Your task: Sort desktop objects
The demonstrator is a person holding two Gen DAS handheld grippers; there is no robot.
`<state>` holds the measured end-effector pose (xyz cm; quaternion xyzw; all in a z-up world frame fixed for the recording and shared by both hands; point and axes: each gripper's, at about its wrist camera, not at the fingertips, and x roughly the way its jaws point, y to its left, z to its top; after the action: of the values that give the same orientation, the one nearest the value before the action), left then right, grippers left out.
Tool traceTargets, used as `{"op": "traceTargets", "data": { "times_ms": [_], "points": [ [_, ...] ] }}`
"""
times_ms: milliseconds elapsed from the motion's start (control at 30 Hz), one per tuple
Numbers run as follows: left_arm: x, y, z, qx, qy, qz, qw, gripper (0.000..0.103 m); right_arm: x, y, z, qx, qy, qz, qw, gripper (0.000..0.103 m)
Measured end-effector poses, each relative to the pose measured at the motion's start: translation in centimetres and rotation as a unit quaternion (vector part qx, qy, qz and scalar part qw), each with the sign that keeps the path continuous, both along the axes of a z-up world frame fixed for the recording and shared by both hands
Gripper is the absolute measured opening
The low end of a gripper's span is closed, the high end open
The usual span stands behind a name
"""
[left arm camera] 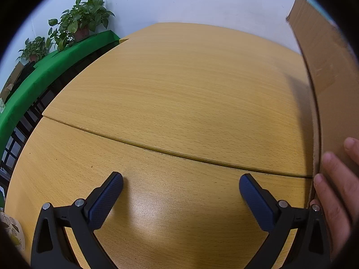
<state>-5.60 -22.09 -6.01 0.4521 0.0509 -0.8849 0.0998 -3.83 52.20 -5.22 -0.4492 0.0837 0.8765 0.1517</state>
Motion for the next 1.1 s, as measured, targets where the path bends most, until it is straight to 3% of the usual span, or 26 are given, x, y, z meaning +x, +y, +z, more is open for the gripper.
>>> {"op": "traceTargets", "data": {
  "times_ms": [1100],
  "points": [
    [-0.04,-0.05,0.0,0.0,0.0,-0.002,1.0,0.103,0.5,-0.98,0.74,0.001,0.0,0.0,1.0,0.103]
  ]
}}
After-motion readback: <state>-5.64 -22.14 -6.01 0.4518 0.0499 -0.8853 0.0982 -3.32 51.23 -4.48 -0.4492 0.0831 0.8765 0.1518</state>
